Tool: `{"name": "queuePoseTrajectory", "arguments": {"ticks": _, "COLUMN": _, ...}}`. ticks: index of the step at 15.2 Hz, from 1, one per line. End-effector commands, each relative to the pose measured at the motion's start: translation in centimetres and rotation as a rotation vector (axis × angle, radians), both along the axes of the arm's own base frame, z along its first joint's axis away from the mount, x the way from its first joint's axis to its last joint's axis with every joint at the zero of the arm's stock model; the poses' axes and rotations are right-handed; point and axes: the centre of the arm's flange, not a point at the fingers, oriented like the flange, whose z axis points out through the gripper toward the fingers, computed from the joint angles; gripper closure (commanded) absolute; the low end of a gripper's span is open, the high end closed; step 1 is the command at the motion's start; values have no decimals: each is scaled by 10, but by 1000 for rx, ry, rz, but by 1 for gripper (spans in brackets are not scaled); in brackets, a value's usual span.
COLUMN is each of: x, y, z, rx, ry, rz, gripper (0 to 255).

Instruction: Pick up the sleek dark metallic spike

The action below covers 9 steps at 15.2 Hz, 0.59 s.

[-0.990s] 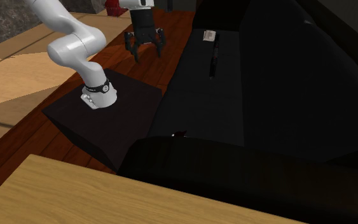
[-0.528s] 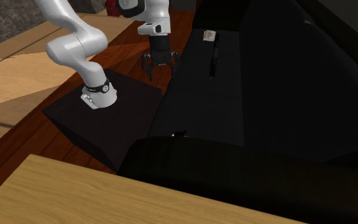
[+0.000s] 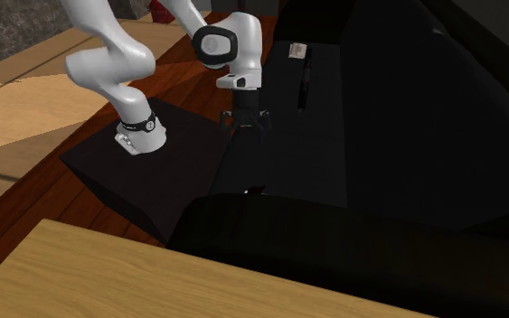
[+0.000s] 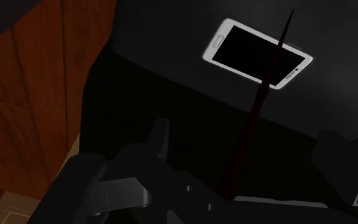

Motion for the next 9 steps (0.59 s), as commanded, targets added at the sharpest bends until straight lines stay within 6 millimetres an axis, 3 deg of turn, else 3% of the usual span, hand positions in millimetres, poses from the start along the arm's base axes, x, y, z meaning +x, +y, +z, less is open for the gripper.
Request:
{"name": "queuePoseTrajectory", "arguments": {"ticks": 1, "x": 18, "y": -1, "z": -21, "rx": -11, "ry": -39, "rz": -65, "gripper": 0}}
{"name": "queuePoseTrajectory", "arguments": {"ticks": 9, "x": 87, "y": -25, "z": -104, "rx": -72, "ry": -147, "rz": -309, "gripper": 0}}
